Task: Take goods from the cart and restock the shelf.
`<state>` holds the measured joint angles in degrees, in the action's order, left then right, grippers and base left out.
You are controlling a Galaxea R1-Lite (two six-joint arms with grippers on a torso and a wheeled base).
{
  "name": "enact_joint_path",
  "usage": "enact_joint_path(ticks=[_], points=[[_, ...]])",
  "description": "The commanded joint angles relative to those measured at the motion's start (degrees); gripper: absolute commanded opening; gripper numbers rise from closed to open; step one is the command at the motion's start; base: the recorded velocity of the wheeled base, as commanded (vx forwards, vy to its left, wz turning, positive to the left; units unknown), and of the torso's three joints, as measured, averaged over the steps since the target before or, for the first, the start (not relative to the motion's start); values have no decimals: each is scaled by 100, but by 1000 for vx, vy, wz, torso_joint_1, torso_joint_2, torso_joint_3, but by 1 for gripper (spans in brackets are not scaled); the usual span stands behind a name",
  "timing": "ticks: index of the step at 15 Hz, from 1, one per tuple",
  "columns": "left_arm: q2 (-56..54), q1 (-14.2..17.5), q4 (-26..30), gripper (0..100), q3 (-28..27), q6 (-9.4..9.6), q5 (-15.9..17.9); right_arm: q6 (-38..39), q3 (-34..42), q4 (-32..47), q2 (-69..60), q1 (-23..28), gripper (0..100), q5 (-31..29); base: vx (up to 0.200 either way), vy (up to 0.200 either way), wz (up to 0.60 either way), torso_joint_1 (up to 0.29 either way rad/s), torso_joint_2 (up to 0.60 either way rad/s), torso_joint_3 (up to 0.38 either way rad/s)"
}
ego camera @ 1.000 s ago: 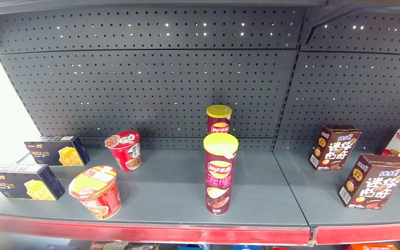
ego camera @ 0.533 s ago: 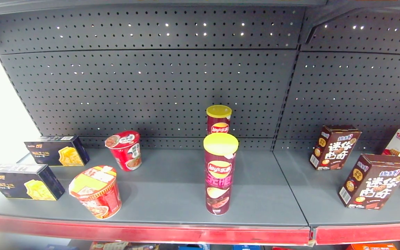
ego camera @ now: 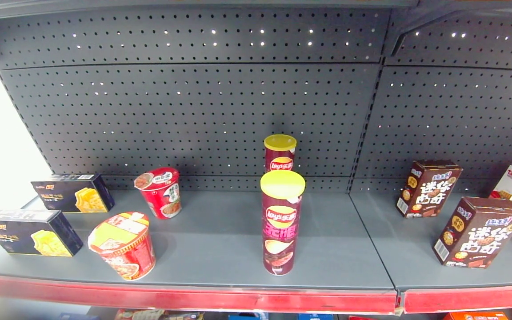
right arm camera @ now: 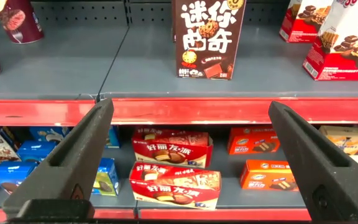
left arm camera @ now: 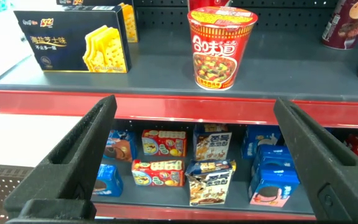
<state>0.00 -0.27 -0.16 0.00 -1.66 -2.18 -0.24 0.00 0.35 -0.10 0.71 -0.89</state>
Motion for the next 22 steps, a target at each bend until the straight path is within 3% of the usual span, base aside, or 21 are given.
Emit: enact_joint_path(ticks=[1, 22], points=[[9, 0, -2, 100, 0, -10, -2, -2, 0, 9, 10, 0, 100, 1, 0, 0, 0, 0, 0, 0], [9, 0, -2, 100, 0, -19, -2, -20, 0, 9, 10, 8, 100, 10, 0, 0, 0, 0, 0, 0]])
